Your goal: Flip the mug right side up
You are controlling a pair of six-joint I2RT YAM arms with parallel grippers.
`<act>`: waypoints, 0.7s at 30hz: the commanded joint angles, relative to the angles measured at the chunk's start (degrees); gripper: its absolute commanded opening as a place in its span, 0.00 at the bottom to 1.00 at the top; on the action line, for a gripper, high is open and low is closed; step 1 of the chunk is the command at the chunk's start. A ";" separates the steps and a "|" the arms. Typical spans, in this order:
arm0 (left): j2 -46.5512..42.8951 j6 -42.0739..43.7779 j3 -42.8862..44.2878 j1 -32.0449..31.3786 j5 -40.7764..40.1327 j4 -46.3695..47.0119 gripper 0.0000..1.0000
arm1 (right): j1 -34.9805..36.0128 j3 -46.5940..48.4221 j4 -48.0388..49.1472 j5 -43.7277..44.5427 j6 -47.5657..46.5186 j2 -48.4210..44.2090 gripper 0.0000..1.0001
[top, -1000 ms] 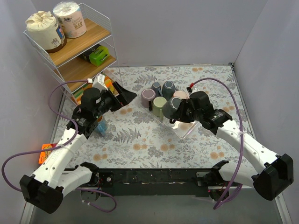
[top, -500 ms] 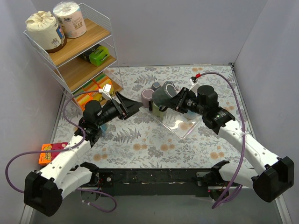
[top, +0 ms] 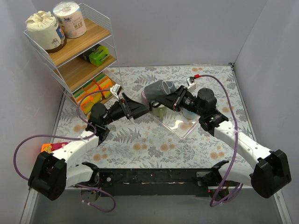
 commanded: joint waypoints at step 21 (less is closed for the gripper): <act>14.33 -26.61 -0.49 -4.46 -10.15 29.76 0.70 | 0.27 -11.34 41.57 -2.94 12.69 1.09 0.01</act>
